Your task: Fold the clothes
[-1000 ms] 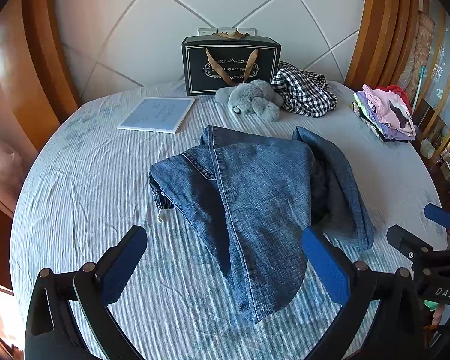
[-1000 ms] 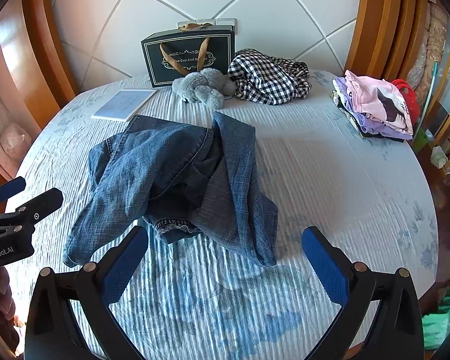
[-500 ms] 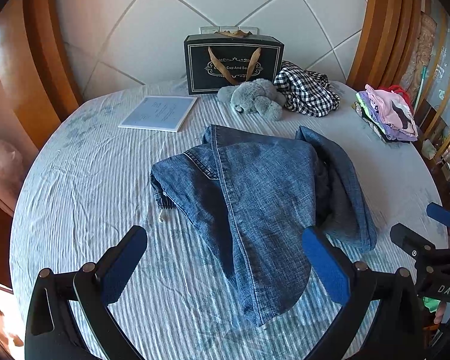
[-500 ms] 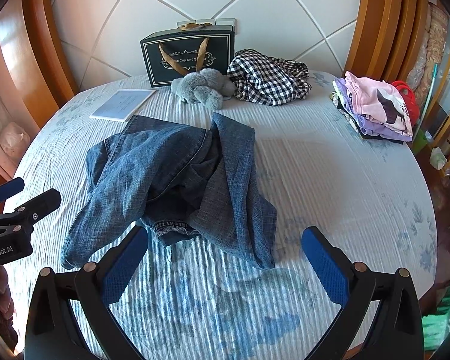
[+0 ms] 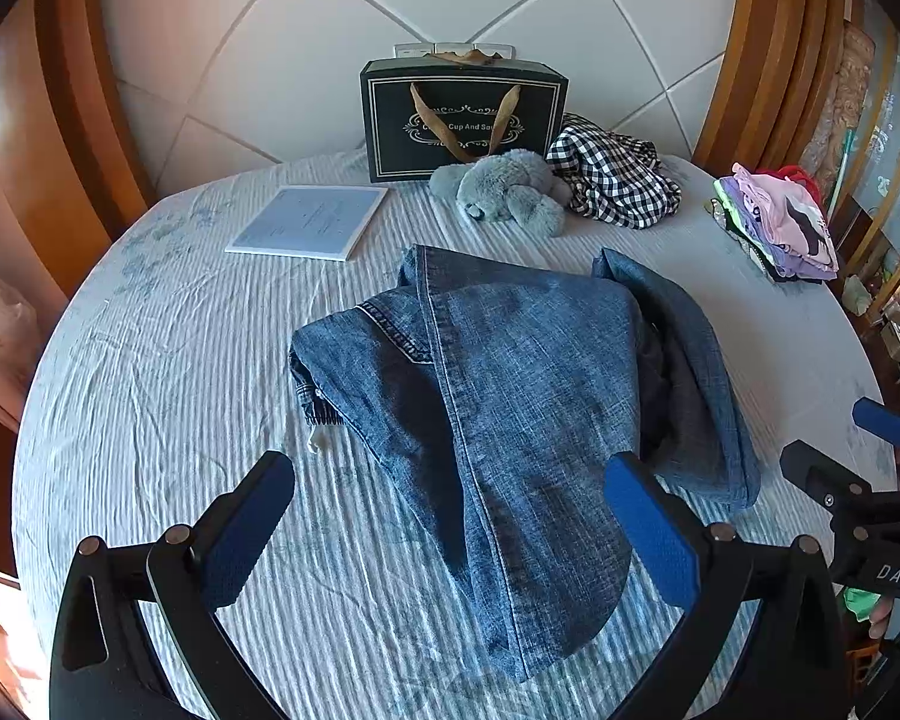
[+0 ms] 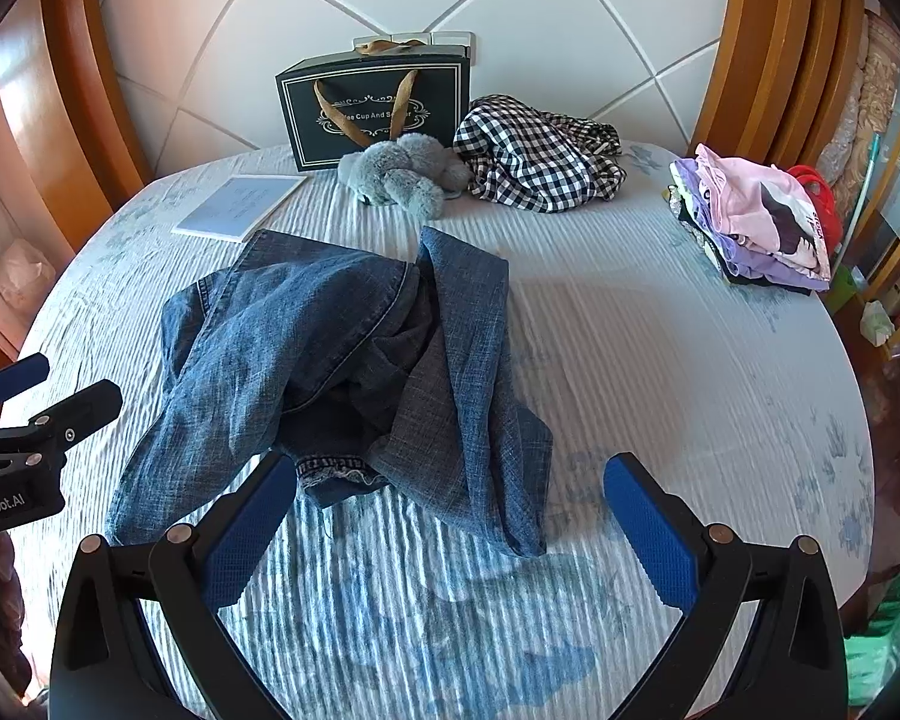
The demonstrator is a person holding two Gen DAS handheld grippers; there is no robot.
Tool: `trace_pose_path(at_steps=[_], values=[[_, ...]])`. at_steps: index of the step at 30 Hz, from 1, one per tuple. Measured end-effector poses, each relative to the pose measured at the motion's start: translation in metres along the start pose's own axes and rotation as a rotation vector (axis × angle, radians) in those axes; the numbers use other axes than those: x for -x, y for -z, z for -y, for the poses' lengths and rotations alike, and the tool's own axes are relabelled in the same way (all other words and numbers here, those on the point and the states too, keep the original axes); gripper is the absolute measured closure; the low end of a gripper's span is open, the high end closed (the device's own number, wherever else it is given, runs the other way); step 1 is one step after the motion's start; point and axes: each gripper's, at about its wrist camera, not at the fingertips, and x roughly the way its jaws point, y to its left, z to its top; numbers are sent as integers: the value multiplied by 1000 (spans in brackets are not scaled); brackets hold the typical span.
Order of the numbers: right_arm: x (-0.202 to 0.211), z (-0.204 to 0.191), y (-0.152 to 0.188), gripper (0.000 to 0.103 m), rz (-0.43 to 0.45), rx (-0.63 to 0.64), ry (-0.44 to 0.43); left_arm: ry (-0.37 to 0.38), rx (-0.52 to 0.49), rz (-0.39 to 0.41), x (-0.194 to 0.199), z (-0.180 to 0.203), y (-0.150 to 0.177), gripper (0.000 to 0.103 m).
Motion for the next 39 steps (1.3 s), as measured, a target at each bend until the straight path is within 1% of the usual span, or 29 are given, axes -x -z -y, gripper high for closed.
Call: trace_pose_path(at_steps=[6,9,14,18,22,23,24,25,26,27,28,29,30,31,32,33,34,37,39], values=[[-13,10,-7,0,-16,-12,-2,0,16,-22,-14,-4,-6,0],[-24,15,-8,0,-38,-22,-20,-1,13,-40,-25,-4,-7,0],[-54,25,-4,0,-97,-31,-45,15,5,-77,-50,0,-7,0],[-81,31,0,0,-145,-56,-92,26,-12,-117,-73,5,-4,0],[-103,34,0,0,-156,-66,-107,32,-24,-149,-96,9,-3,1],[-108,34,-1,1,-157,-63,-108,40,-28,-153,-100,9,-4,5],[-114,34,-3,3,-165,-57,-108,40,-35,-162,-105,10,-4,6],[-119,33,-4,10,-171,-49,-114,42,-44,-170,-109,12,-4,8],[-125,32,-5,15,-179,-43,-122,55,-54,-172,-113,14,-4,13],[-130,32,-6,25,-194,-46,-140,75,-64,-180,-117,16,-5,18],[-136,32,-7,40,-209,-50,-157,105,-67,-193,-120,18,-5,38],[-142,31,-7,46,-225,-53,-175,140,-62,-204,-120,19,-6,57],[-146,30,-8,49,-237,-53,-187,167,-61,-211,-120,21,-6,61],[-148,28,-8,52,-236,-41,-179,158,-79,-200,-117,25,-7,68],[-148,27,-9,59,-234,-31,-173,141,-106,-180,-113,29,-9,82],[-145,26,-10,64,-222,-25,-173,129,-125,-159,-107,31,-11,88],[-140,27,-11,74,-204,-18,-171,127,-128,-141,-100,31,-14,91],[-111,35,-22,80,-112,-24,-149,111,-106,-61,-74,17,-33,94],[-86,44,-31,82,-33,-39,-121,82,-86,10,-51,2,-50,94]])
